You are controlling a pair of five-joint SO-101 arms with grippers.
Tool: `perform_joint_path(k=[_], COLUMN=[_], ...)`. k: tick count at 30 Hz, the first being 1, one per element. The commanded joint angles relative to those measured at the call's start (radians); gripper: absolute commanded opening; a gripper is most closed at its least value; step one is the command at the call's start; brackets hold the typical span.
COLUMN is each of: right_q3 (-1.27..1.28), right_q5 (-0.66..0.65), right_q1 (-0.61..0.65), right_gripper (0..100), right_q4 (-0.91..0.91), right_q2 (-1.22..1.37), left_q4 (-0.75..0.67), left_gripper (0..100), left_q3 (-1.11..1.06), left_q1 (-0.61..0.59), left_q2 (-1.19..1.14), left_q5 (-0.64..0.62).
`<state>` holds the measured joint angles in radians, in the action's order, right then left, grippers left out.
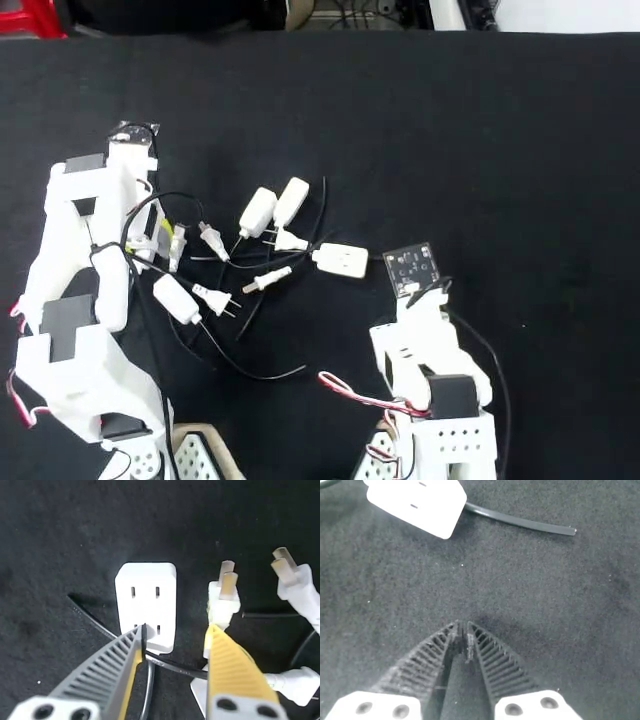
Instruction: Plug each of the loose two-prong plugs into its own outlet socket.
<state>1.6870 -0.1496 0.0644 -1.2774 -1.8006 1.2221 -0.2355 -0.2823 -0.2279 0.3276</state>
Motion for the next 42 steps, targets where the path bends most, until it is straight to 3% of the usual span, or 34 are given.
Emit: perform_joint_path(k=[1,6,21,25,27,32,39,42], right_q3=[0.001,0.001,0.001,0.001,0.001,0.001,0.001,0.001], right_q5=[0.003,0.003,0.003,0.003,0.003,0.003,0.003,0.003], right_q1=[-0.011,-0.011,-0.011,-0.011,-0.011,-0.011,-0.011,-0.011], right_gripper=[1.2,1.2,1.2,1.2,1.2,1.2,1.2,1.2], right_q4=[-0.002,-0.002,-0.002,-0.002,-0.002,-0.002,-0.002,-0.002], right_q2=[-0.042,-0.042,-0.042,-0.042,-0.042,-0.042,-0.042,-0.042], left_q4=[0.017,0.026,-0.061,-0.054,-0.041,0.117,0.462,0.54], left_gripper=[22,22,21,3,5,3,3,3], left_q3=[-0.002,0.059,0.025,0.031,0.03,0.13,0.232,0.225], left_q1=[-0.035,-0.108,-0.087,-0.067,-0.047,0.007,0.151,0.217], left_q2=[-0.003,0.005,-0.005,-0.005,-0.003,0.074,0.446,0.632], left_q5=[-0.011,-0.052,-0.052,-0.048,-0.048,-0.021,0.253,0.348])
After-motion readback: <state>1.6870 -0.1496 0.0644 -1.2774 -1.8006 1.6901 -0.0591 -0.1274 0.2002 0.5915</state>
